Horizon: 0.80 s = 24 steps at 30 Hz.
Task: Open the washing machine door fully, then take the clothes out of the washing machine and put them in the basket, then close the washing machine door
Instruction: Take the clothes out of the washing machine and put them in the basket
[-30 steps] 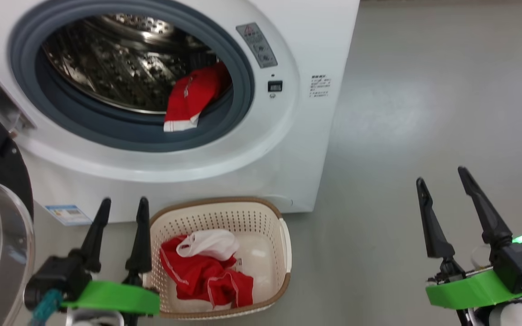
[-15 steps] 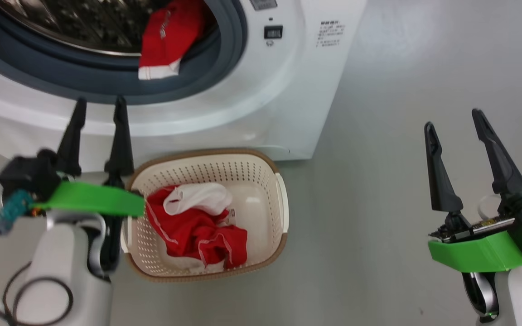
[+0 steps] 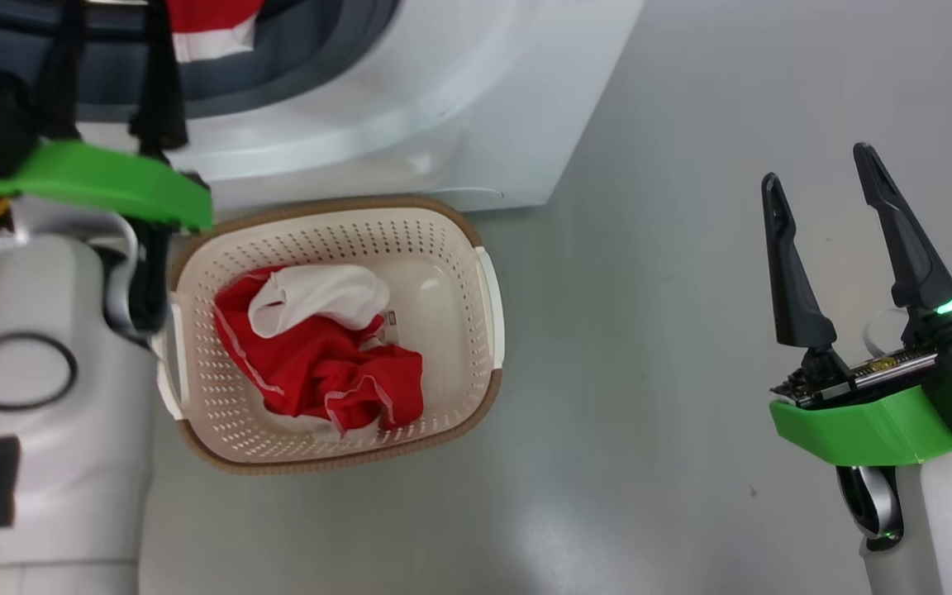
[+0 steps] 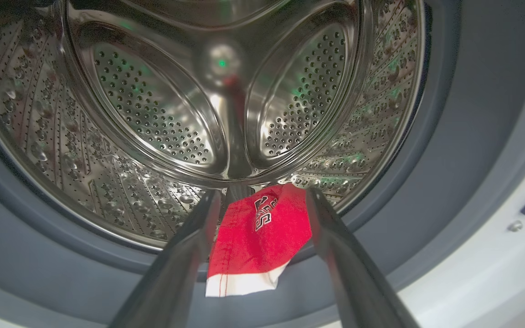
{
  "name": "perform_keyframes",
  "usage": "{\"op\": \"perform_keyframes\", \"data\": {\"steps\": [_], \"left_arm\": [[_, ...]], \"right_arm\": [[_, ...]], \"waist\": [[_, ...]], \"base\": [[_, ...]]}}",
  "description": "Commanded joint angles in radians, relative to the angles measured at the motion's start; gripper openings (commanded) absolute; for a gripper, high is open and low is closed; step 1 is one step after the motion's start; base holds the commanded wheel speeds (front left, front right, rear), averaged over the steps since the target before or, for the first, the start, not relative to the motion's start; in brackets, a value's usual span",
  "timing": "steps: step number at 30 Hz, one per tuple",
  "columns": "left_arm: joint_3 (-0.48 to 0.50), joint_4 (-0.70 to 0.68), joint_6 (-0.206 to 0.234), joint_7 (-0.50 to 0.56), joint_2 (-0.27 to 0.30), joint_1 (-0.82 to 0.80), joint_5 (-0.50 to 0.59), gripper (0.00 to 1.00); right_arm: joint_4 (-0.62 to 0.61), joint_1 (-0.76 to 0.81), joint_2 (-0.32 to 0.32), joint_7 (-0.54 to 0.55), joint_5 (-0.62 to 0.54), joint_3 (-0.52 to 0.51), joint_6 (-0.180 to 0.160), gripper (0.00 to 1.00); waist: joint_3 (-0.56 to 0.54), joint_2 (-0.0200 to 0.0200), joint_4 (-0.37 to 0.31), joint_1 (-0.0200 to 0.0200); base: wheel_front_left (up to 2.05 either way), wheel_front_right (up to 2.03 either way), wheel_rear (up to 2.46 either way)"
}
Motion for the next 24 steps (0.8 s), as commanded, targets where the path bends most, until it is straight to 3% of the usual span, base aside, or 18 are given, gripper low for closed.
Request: {"op": "perform_keyframes", "data": {"steps": [1,14,19,24], "left_arm": [[0.028,0.005,-0.002,-0.008,0.05,-0.042,0.018,1.0],[0.039,0.215,0.018,-0.007,0.107,-0.289,0.033,1.0],[0.094,0.336,-0.005,0.112,0.095,-0.358,-0.077,1.0],[0.08,0.394,-0.016,0.199,0.105,-0.397,-0.108,1.0]], "right_arm": [[-0.026,-0.017,-0.002,-0.005,-0.005,0.029,0.005,1.0],[-0.018,-0.074,-0.001,-0.005,0.035,0.073,0.005,1.0],[0.001,-0.069,0.0,-0.005,0.065,0.087,0.005,1.0],[0.025,-0.061,0.001,-0.005,0.077,0.109,0.005,1.0]], "waist": [[0.041,-0.0001,-0.028,0.0],[0.1,-0.0001,-0.091,0.0],[0.101,-0.0001,-0.112,0.0],[0.096,-0.0001,-0.125,0.0]], "base": [[0.0,0.0,0.0],[0.0,0.0,0.0],[0.0,0.0,0.0],[0.0,0.0,0.0]]}}
